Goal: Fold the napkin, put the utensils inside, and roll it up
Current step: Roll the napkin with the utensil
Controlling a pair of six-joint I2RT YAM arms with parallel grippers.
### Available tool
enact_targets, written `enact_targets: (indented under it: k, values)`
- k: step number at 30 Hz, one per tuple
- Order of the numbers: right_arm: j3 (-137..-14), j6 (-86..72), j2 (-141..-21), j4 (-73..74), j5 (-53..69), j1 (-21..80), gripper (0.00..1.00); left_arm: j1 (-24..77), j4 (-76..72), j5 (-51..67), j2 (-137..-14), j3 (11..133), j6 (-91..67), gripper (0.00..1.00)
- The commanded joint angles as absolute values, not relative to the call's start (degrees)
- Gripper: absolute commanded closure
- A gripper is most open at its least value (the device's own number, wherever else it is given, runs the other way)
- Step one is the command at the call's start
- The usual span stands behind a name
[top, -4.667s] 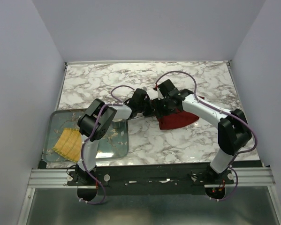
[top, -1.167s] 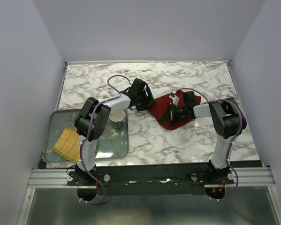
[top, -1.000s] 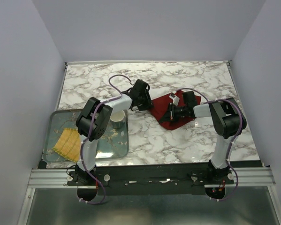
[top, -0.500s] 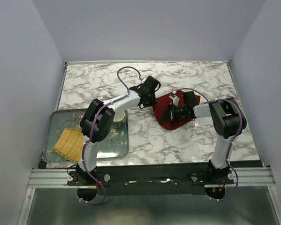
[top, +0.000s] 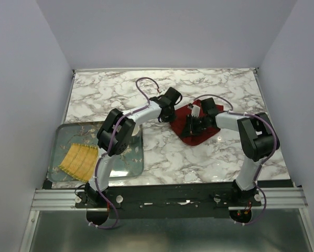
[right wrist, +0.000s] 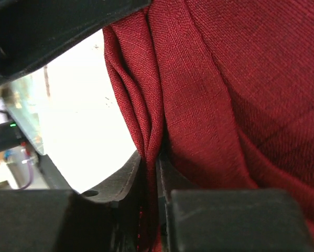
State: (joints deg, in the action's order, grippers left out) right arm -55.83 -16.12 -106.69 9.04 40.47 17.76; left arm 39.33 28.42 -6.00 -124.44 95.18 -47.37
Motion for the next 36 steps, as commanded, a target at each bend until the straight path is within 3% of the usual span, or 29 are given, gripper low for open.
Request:
enact_targets:
  k: [1,12,18,26,35,36]
  values:
    - [-58.97,-10.03,-104.68,20.12,29.89,19.86,0.71,39.02,29.97,-8.17,-126.12,96.41,-47.81,1.00]
    - [-71.35,-4.58,-101.08,33.47,14.09,27.15,0.43,38.32,29.88,-6.77,-126.91,95.71,-48.16,1.00]
    - [-73.13,-3.16,-102.83,31.83,8.09,31.90,0.27,38.06,29.53,-6.07,-126.65,95.36,-48.51,1.00]
    - [-67.34,-7.03,-103.71,21.19,5.62,34.71,0.27,37.71,28.22,-4.57,-126.30,93.61,-49.39,1.00]
    - [-66.09,-10.98,-106.69,15.38,1.76,34.80,0.42,37.71,27.16,-3.34,-125.77,92.46,-50.18,1.00]
    - [-66.01,-11.33,-107.13,15.12,0.63,34.89,0.48,37.71,26.98,-3.25,-125.77,92.29,-50.27,1.00]
